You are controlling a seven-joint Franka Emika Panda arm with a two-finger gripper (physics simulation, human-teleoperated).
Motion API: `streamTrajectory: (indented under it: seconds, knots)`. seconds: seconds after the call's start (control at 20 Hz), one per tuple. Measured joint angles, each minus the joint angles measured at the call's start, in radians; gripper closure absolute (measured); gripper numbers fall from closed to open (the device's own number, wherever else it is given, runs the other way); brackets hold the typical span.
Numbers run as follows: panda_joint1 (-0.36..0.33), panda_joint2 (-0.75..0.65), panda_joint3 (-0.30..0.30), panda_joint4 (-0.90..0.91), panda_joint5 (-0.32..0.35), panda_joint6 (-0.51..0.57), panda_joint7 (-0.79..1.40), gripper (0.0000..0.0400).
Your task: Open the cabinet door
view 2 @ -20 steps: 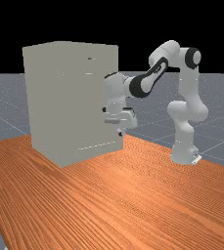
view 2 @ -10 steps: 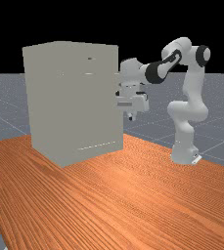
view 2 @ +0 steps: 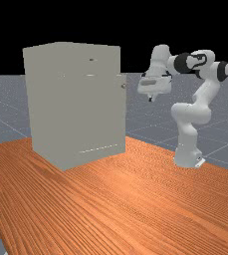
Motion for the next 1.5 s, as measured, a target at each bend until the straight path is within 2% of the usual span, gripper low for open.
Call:
streamTrajectory:
  seconds: [0.25,0.35,0.45,0.7,0.95,1.0,1.05,1.1,1.15,1.25,1.4,1.5]
  knots:
    - [-0.072,-0.172,0.003,-0.087,-0.028,-0.002,0.043,0.0400]
    - [-0.092,-0.289,0.011,-0.123,-0.037,0.002,0.050,0.0400]
    - [-0.140,-0.413,0.016,-0.172,-0.063,0.010,0.067,0.0400]
    - [-0.228,-0.609,0.040,-0.218,-0.141,0.017,0.068,0.0400]
    - [-0.354,-0.665,0.038,-0.234,-0.215,0.203,0.115,0.0400]
    - [-0.376,-0.666,0.030,-0.237,-0.226,0.243,0.122,0.0243]
    - [-0.393,-0.661,0.012,-0.244,-0.231,0.299,0.129,0.0148]
    - [-0.405,-0.648,-0.011,-0.256,-0.234,0.369,0.135,0.0090]
    - [-0.412,-0.624,-0.038,-0.270,-0.234,0.452,0.138,0.0054]
    - [-0.417,-0.531,-0.096,-0.283,-0.232,0.605,0.140,0.0020]
    - [-0.416,-0.356,-0.168,-0.281,-0.227,0.815,0.139,0.0004]
    - [-0.421,-0.276,-0.194,-0.263,-0.227,0.883,0.136,0.0002]
